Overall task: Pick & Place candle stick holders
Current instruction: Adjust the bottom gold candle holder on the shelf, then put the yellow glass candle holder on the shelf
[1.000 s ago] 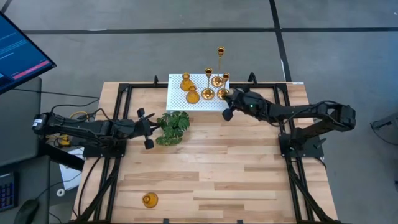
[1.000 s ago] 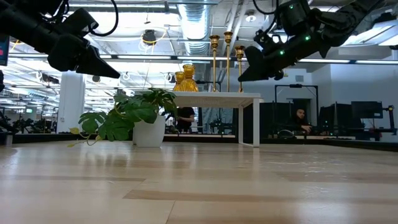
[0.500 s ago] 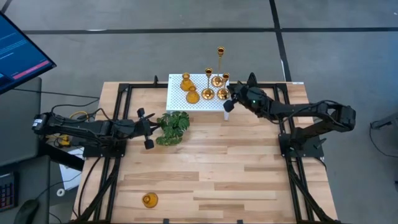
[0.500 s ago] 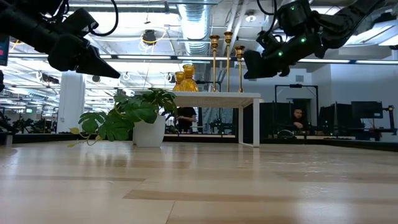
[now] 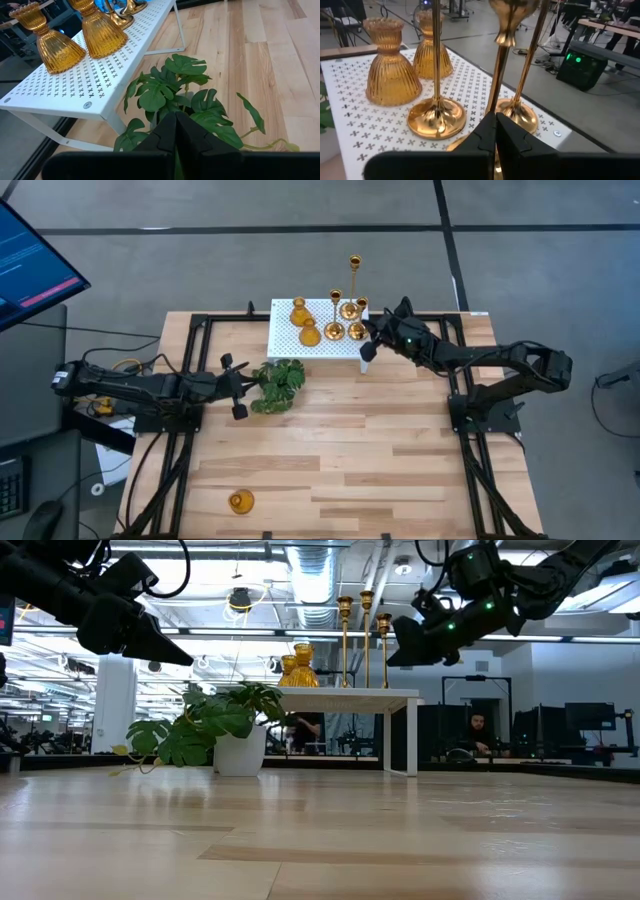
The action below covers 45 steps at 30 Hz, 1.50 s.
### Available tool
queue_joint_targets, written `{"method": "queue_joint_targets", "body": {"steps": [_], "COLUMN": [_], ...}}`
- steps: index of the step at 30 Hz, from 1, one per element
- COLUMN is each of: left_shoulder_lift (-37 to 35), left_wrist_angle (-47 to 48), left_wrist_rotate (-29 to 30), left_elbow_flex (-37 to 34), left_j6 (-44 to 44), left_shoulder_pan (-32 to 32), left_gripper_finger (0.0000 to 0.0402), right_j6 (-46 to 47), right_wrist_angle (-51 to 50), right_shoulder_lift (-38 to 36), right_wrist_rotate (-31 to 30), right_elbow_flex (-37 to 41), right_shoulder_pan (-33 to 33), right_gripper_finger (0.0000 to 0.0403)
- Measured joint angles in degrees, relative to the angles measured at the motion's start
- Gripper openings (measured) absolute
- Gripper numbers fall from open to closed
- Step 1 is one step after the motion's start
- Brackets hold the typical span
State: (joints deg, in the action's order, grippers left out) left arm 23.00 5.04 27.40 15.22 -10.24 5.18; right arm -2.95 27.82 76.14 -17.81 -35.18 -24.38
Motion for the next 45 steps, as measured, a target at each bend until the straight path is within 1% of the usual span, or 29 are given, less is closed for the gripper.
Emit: {"method": "queue_joint_targets", "body": {"steps": [6,14,17,21,25,31,42,45], "left_shoulder_lift": [0.00,0.00,0.00,0.00,0.00,0.00,-0.01,0.00], "left_wrist_angle": [0.00,0.00,-0.02,0.00,0.00,0.00,0.00,0.00], "left_wrist_rotate": [0.00,0.00,0.00,0.00,0.00,0.00,-0.04,-2.35], "left_elbow_flex": [0.00,0.00,0.00,0.00,0.00,0.00,0.00,0.00], "left_j6": [-0.02,0.00,-0.02,-0.02,-0.02,-0.02,-0.02,0.00], "left_shoulder_pan": [0.00,-0.01,-0.01,-0.01,-0.01,0.01,-0.01,-0.01], "left_gripper_finger": [0.0008,0.0008,0.0008,0.0008,0.0008,0.0008,0.0008,0.0008], "right_j6": [0.65,0.62,2.92,7.45,10.88,11.61,7.01,7.03], "right_wrist_angle": [-2.25,-2.36,-3.65,-8.43,-12.07,-11.16,-10.65,-10.65], "right_shoulder_lift": [0.02,0.03,0.02,0.02,0.02,0.02,0.02,0.02], "right_wrist_rotate": [0.30,1.72,1.45,1.28,1.28,1.29,1.34,1.36], "right_elbow_flex": [0.00,0.00,0.00,0.00,0.00,0.00,0.00,0.00], "right_shoulder_pan": [0.02,0.07,0.07,0.72,2.96,8.16,15.83,17.25], "right_gripper_finger": [0.0000,0.0000,0.0000,0.0000,0.0000,0.0000,0.0000,0.0000]}}
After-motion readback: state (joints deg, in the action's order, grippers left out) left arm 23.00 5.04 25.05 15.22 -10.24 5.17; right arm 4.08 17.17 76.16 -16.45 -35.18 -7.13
